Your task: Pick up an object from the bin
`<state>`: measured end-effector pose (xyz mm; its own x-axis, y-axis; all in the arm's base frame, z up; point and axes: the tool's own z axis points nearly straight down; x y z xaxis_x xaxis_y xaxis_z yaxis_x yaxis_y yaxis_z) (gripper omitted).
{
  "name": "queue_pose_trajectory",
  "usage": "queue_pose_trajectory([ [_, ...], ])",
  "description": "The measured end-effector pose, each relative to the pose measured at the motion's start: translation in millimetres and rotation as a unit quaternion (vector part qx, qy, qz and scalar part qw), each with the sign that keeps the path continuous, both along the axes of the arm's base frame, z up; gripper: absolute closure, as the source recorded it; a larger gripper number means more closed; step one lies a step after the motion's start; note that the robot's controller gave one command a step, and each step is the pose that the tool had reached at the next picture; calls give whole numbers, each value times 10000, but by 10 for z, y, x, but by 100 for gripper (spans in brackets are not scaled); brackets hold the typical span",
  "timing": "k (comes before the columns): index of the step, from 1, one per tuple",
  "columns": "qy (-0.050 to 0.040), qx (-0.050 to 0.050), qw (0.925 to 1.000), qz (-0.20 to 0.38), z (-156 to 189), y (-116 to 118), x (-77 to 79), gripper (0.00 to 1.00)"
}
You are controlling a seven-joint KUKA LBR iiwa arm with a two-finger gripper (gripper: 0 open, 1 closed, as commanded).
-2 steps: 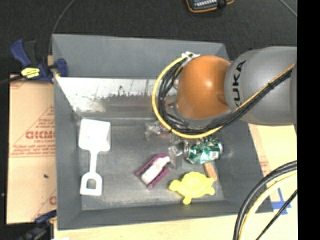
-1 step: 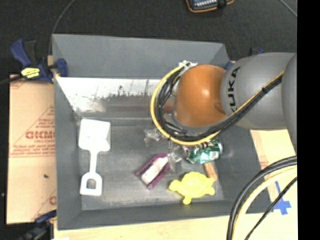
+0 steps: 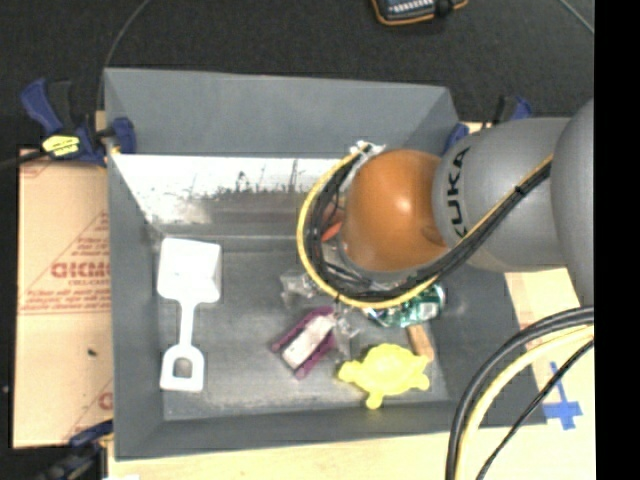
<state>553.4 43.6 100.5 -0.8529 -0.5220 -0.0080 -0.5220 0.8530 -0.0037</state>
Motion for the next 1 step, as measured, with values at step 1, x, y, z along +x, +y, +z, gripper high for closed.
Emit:
queue_pose_trajectory([
  [1,-3,-1,9998,-184,-300,51,-24,0],
])
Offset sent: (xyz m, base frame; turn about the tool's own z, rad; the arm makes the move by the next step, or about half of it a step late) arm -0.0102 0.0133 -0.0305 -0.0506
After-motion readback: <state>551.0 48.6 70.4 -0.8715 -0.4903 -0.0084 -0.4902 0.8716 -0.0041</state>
